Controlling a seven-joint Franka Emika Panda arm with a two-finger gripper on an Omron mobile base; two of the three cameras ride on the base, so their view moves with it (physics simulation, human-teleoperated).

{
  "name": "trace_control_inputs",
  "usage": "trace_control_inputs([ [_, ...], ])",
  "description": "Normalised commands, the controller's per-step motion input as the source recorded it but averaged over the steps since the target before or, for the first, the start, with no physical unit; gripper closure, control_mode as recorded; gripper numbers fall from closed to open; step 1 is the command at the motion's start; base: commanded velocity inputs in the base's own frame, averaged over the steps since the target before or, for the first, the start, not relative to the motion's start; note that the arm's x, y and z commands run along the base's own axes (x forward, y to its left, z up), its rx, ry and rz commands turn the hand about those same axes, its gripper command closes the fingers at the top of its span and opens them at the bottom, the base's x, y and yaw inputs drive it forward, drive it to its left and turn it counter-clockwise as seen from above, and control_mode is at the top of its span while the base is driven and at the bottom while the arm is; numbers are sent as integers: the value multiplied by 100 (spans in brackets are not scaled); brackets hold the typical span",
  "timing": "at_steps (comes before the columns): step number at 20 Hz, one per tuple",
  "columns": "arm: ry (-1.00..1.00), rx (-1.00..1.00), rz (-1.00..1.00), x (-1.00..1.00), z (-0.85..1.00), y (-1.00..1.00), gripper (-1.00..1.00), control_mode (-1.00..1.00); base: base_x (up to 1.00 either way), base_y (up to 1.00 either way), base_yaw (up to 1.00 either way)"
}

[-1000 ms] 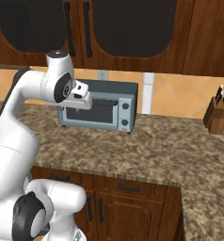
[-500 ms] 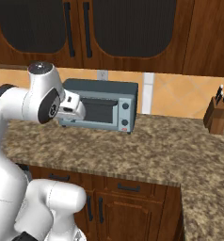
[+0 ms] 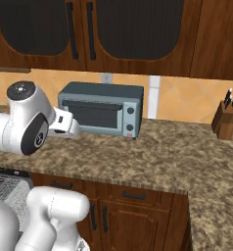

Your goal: Pick up the cup and bowl from the counter, place them in the dishwasher, and close the dishwasher door.

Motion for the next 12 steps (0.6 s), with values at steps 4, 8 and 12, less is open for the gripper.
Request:
trace_control_inputs([
  [4,0,0,0,0,0,0,-100,100,-53,0,4],
  [8,0,0,0,0,0,0,-100,100,0,-9,60],
  [12,0,0,0,0,0,0,-100,100,0,-24,92],
])
